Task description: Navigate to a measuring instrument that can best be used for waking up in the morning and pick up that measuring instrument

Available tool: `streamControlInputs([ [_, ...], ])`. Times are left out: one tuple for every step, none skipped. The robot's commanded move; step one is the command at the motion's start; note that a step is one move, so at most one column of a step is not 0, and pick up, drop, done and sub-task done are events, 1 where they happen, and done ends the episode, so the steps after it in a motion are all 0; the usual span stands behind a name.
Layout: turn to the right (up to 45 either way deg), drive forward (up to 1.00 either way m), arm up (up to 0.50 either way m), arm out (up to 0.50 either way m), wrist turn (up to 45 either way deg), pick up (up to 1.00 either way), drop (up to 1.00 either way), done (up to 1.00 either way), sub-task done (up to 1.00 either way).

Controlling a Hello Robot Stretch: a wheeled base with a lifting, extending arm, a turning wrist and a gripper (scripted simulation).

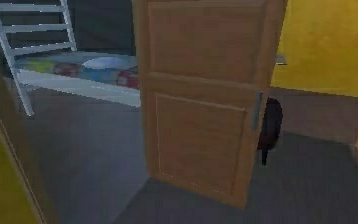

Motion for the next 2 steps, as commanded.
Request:
streamControlInputs([
  [0.0,0.8,0.0,0.0,0.0,0.0,0.0,0.0,0.0],
  [-45.0,0.0,0.0,0.0,0.0,0.0,0.0,0.0,0.0],
])
